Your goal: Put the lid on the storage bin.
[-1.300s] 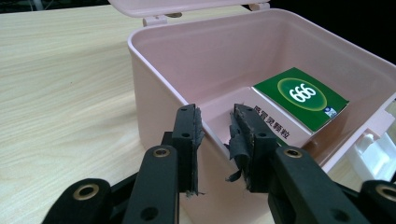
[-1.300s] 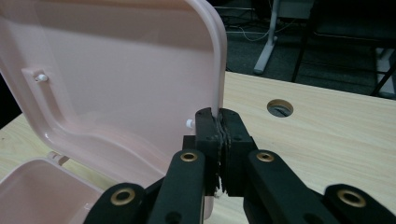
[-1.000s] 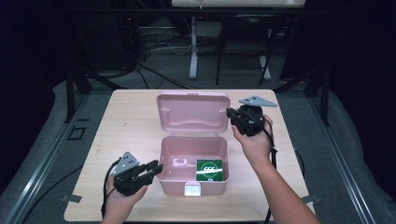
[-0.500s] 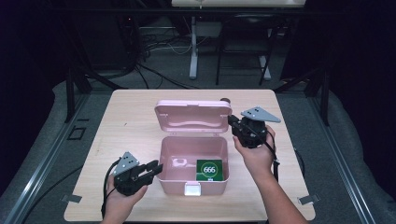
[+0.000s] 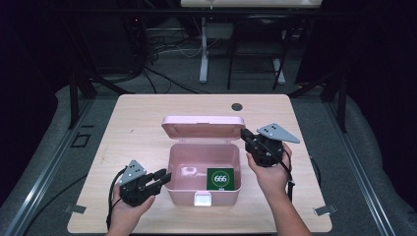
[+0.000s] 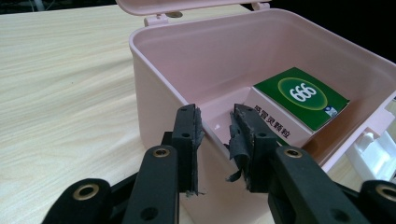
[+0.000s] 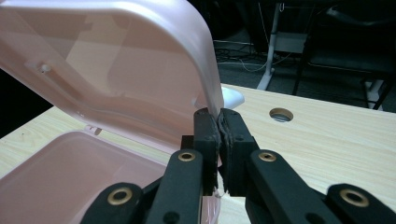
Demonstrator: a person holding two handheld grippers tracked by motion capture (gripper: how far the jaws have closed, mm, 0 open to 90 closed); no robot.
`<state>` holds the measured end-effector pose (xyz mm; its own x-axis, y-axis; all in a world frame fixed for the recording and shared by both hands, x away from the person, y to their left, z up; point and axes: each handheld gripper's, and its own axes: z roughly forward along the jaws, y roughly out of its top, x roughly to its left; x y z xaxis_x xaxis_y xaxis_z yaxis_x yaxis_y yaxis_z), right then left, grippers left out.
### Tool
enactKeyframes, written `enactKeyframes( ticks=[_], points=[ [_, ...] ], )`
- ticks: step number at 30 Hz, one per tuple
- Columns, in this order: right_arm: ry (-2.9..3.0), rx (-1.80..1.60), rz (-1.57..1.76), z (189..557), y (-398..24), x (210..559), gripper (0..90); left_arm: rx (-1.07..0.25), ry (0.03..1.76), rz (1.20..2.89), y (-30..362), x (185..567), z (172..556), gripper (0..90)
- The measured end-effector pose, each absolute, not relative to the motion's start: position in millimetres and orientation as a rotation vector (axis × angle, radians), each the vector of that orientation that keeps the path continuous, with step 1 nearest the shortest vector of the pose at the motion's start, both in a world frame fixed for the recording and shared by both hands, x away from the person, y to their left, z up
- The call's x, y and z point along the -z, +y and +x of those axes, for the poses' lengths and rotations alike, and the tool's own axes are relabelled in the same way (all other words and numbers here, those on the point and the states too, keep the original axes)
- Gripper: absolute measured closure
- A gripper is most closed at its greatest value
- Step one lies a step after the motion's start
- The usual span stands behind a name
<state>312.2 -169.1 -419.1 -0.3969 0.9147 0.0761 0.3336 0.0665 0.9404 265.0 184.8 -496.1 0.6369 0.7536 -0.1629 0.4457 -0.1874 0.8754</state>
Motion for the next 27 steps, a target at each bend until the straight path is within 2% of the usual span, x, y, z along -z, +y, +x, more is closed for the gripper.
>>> enactKeyframes(
  ticks=[11,17,23,27],
  points=[
    [1.788,-1.363,1.231,307,-172,422,86.1,-0.374,0.967,1.827,187,491,269,73.9],
    [1.791,-1.38,1.228,305,-173,424,85.9,-0.429,0.967,1.801,190,476,273,68.4],
    [1.811,-1.389,1.219,303,-175,424,85.4,-0.521,0.94,1.752,190,445,283,61.1],
    [1.807,-1.404,1.213,304,-175,425,85.1,-0.561,0.918,1.734,184,428,290,60.3]
  ],
)
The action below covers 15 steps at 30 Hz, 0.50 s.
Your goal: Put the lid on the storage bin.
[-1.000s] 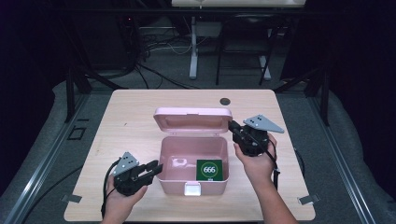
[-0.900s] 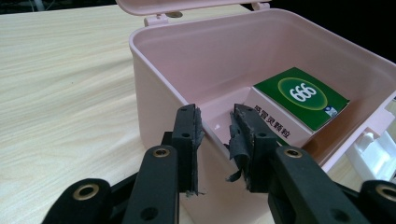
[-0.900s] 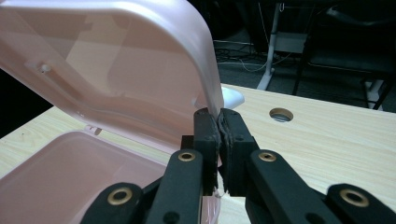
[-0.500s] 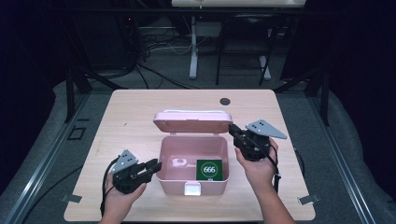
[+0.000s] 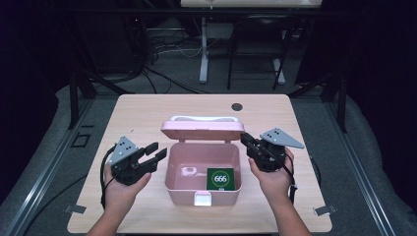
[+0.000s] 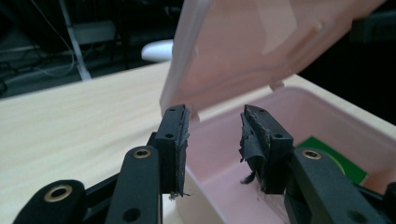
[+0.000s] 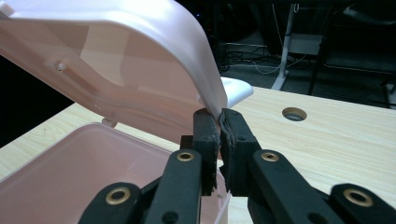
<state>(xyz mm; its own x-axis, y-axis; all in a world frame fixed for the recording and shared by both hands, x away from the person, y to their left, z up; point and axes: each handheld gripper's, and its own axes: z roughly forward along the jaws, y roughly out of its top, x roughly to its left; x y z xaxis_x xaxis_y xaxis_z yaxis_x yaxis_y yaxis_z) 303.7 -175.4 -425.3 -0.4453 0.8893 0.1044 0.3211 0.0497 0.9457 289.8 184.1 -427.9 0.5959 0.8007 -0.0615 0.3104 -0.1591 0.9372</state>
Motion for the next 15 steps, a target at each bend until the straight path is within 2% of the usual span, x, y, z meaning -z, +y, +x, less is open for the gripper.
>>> enactKeyframes(
  ticks=[5,9,15],
  points=[
    [1.808,-1.414,1.212,303,-176,425,84.2,-0.616,0.94,1.694,180,414,299,54.2],
    [1.808,-1.429,1.214,303,-177,425,83.2,-0.612,0.934,1.681,178,406,303,54.4],
    [1.812,-1.431,1.211,304,-178,427,80.9,-0.586,0.909,1.698,172,397,304,65.9]
  ],
)
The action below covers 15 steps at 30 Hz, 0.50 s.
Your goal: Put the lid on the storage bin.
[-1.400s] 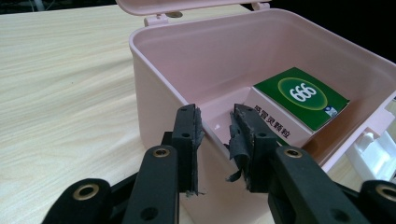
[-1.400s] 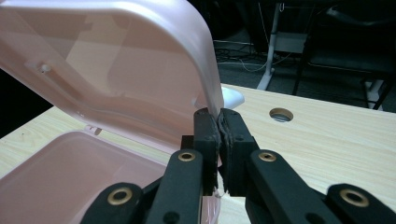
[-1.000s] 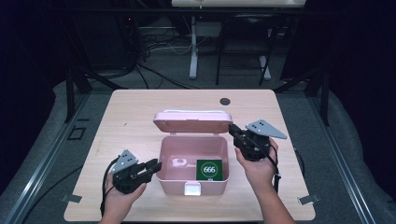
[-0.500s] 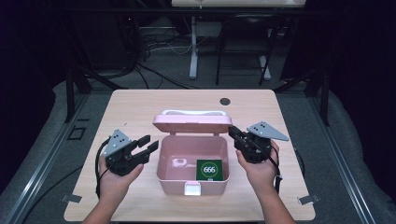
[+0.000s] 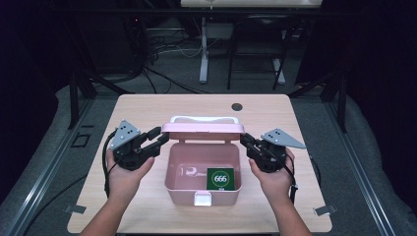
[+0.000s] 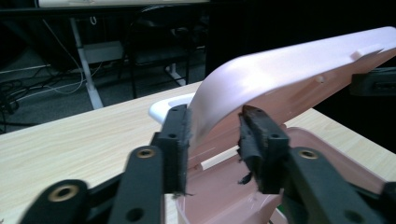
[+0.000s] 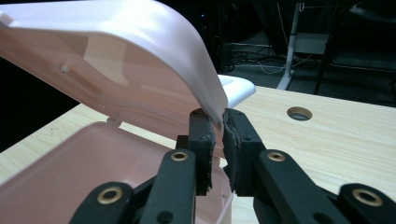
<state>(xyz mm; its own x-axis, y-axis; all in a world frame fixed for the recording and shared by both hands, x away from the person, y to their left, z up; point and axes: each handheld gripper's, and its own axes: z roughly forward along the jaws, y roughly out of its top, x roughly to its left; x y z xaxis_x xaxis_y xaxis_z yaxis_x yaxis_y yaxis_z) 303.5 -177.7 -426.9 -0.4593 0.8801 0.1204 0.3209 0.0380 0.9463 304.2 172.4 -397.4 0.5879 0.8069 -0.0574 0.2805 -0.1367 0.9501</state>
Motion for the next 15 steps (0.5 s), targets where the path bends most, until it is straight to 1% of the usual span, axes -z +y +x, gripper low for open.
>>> enactKeyframes(
  ticks=[4,15],
  points=[
    [1.823,-1.433,1.22,304,-179,429,79.7,-0.596,0.914,1.703,171,396,306,70.6],
    [1.847,-1.404,1.239,308,-179,438,77.0,-0.595,0.915,1.712,172,394,308,72.5]
  ],
)
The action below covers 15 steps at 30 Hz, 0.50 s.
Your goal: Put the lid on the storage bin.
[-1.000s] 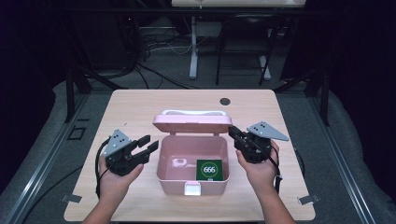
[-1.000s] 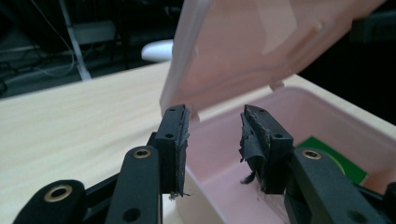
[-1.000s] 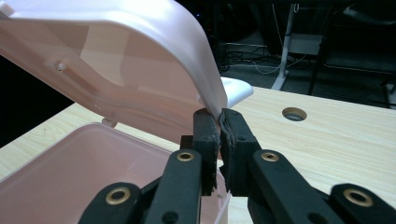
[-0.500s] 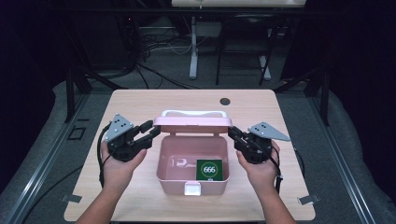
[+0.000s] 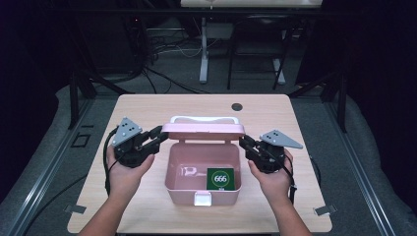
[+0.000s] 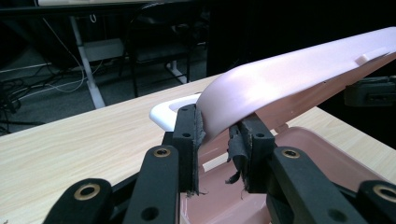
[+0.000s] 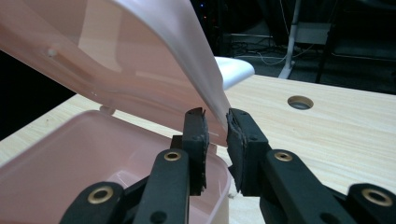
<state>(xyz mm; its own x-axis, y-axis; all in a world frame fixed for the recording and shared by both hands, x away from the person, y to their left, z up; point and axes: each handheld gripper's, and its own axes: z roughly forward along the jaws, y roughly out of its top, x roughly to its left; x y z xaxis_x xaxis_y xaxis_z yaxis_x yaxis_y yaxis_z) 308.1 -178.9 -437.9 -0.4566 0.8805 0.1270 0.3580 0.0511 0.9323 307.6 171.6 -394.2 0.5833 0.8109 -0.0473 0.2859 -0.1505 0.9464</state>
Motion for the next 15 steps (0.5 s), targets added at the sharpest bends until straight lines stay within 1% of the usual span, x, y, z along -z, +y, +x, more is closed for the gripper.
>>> enactKeyframes(
  ticks=[15],
  points=[
    [1.871,-1.368,1.28,313.2,-185.7,446.1,73.8,-0.576,0.916,1.719,172.5,392.7,309.5,72.5]
  ],
)
